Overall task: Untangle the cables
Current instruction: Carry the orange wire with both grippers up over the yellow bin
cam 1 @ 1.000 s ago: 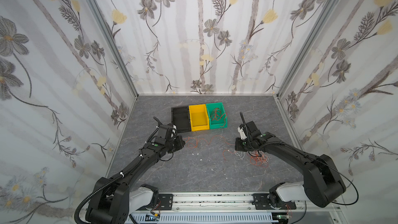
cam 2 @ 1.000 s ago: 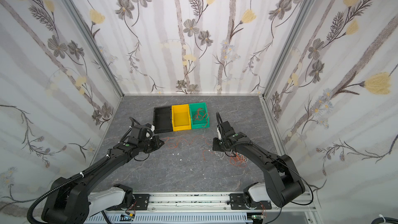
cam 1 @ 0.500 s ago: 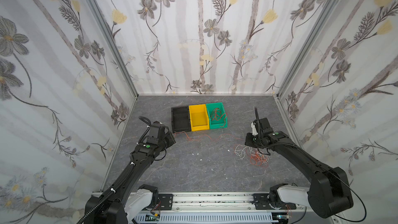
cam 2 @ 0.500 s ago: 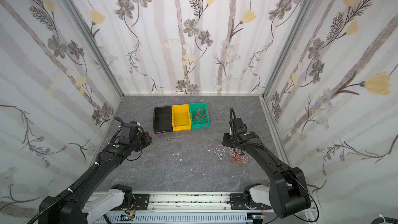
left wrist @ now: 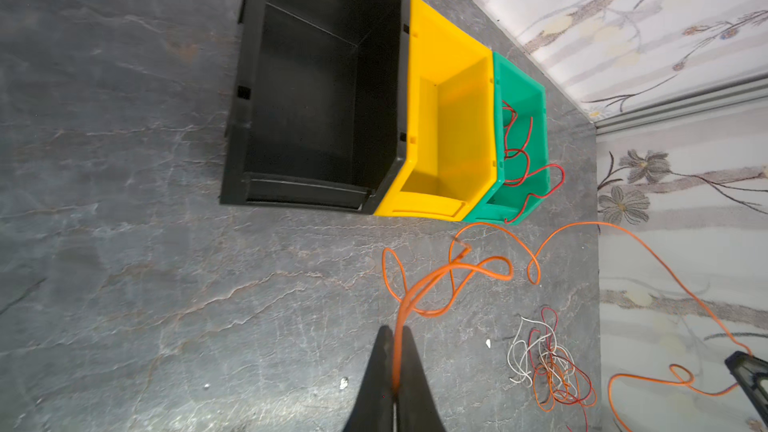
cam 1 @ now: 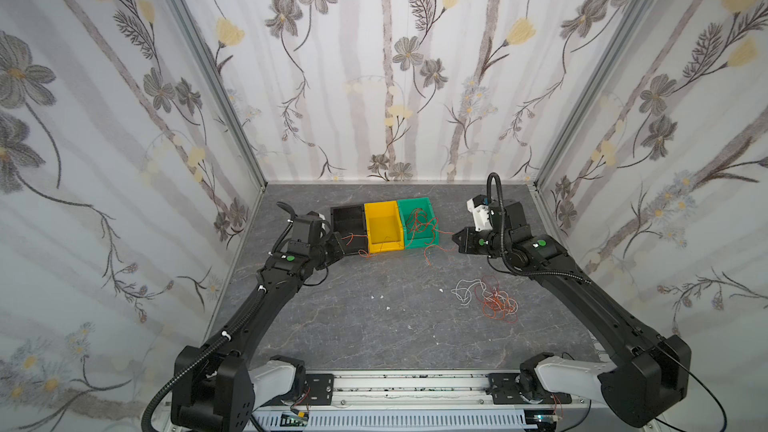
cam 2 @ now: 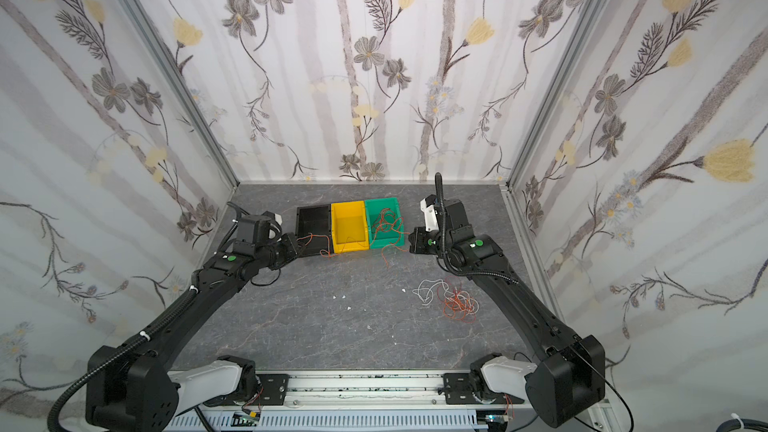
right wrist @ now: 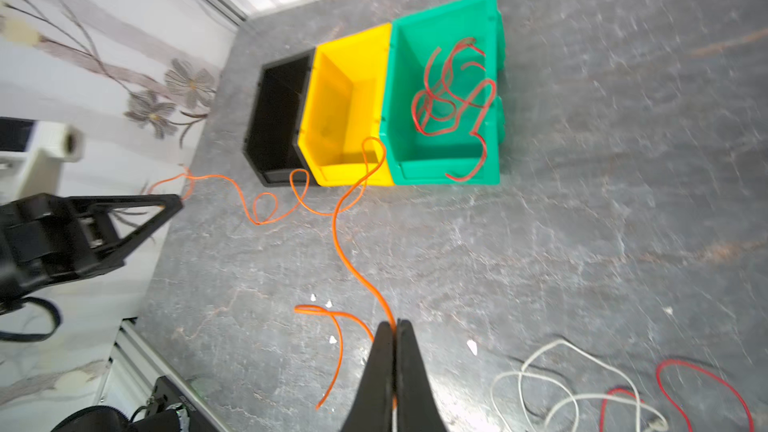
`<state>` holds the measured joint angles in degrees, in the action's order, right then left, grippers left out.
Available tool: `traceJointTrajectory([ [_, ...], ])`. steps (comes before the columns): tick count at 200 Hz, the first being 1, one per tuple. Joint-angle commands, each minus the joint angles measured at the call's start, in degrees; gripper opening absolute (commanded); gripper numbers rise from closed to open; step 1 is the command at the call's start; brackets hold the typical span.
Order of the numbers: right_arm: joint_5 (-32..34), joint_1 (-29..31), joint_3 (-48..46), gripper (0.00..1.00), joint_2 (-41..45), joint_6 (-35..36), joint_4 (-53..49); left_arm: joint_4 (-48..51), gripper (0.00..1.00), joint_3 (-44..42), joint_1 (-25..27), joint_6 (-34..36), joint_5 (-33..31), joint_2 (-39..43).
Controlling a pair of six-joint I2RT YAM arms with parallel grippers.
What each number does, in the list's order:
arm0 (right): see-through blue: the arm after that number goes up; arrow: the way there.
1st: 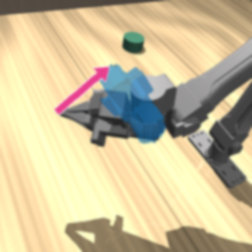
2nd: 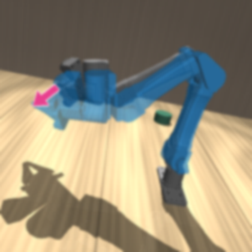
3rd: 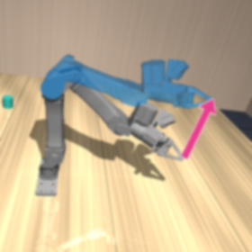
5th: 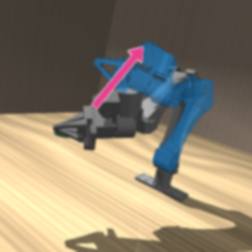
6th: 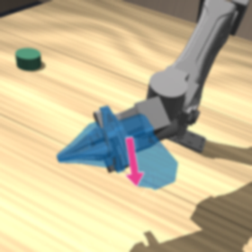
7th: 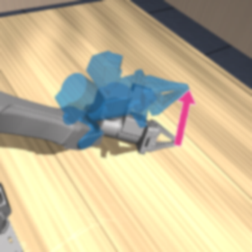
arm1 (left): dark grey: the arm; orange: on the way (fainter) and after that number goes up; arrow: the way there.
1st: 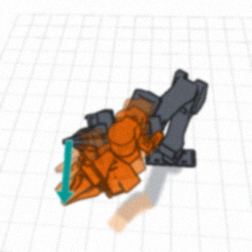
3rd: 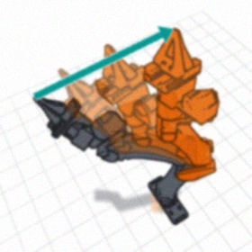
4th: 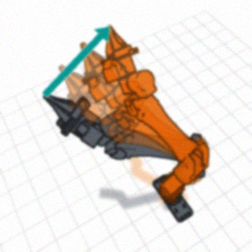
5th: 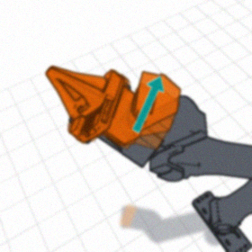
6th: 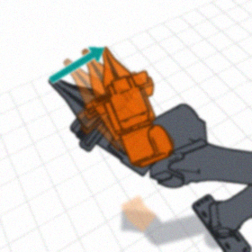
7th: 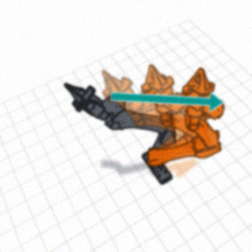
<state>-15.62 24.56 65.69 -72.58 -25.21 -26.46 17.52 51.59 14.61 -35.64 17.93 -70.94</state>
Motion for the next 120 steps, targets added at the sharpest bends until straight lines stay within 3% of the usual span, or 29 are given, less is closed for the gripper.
traceJointTrajectory([
  [1,-4.9,0.7,3.7,0.00,-2.3,0.1,4.6,-2.9,0.02,4.0,1.4,1.5,2.4,-4.7],
  [41,-7.2,3.3,11.9,0.00,-8.0,0.1,7.6,-4.8,0.02,12.8,3.5,1.7,3.4,-16.6],
  [120,-13.5,3.9,17.3,0.00,-15.5,-1.2,17.2,-5.3,0.02,28.7,5.3,-0.3,3.5,-37.0],
])
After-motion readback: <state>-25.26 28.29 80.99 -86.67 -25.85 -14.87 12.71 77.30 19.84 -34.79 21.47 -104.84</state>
